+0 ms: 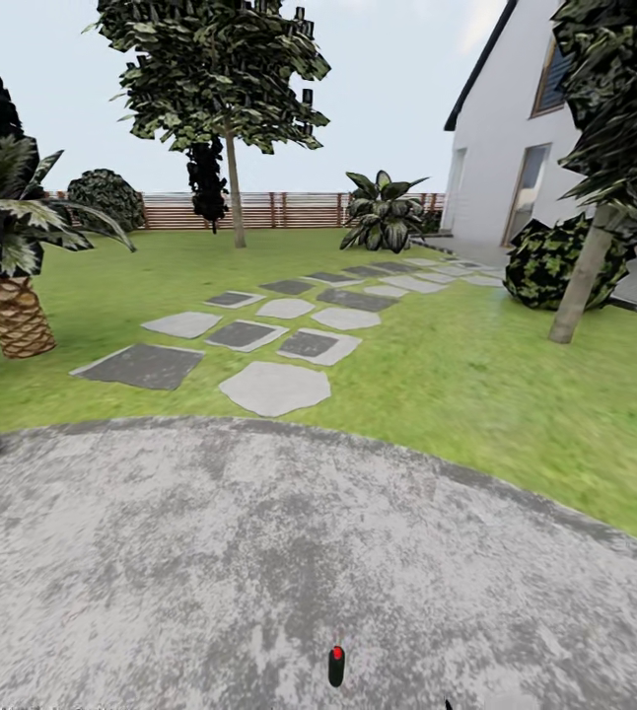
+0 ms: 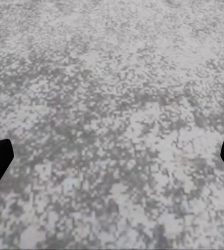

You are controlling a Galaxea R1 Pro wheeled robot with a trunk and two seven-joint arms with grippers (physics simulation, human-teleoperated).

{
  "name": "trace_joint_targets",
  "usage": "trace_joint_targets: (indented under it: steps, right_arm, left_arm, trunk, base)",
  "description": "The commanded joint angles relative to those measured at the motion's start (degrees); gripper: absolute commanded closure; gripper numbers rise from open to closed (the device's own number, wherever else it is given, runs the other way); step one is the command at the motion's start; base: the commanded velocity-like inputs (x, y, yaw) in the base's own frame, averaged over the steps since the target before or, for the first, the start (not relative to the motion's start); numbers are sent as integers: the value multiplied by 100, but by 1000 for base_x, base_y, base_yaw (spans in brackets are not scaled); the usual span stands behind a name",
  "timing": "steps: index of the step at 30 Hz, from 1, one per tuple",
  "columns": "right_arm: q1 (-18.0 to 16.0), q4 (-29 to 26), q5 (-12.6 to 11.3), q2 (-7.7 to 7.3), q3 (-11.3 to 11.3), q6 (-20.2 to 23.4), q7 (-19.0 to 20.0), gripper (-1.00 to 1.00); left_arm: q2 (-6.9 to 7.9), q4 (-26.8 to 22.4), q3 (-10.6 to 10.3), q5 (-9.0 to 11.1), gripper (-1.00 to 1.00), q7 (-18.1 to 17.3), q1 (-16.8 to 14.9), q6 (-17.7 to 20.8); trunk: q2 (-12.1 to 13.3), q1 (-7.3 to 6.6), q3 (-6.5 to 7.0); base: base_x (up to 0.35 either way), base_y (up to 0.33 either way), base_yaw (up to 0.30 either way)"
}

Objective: Pick up the pesticide atomizer in the garden and spray insectifuge to fully cover both potted plants in the garden.

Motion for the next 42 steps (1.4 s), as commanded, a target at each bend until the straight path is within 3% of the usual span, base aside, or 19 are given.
trace_joint_targets:
  steps: [1, 18, 30, 42]
  right_arm:
    - [-1, 3, 4, -1, 2, -17, 0, -100]
    - [-1, 2, 4, 4, 2, -17, 5, -100]
    - [-1, 3, 3, 22, 2, -17, 5, -100]
    - [-1, 2, 10, 22, 2, -17, 2, -100]
  left_arm:
    - [-1, 6, 0, 2, -100, 0, -5, -19]
    - [14, 6, 9, 2, -100, 12, -5, -19]
    - [6, 6, 9, 2, -100, 12, -5, -19]
    - [-1, 5, 9, 4, -100, 12, -5, -19]
  trunk:
    - [-2, 1, -5]
    - [-2, 1, -5]
    - [-2, 1, -5]
    - [-2, 1, -5]
  base:
    - [122, -152, 279]
    - [27, -118, 95]
    - [124, -46, 238]
    - [69, -179, 19]
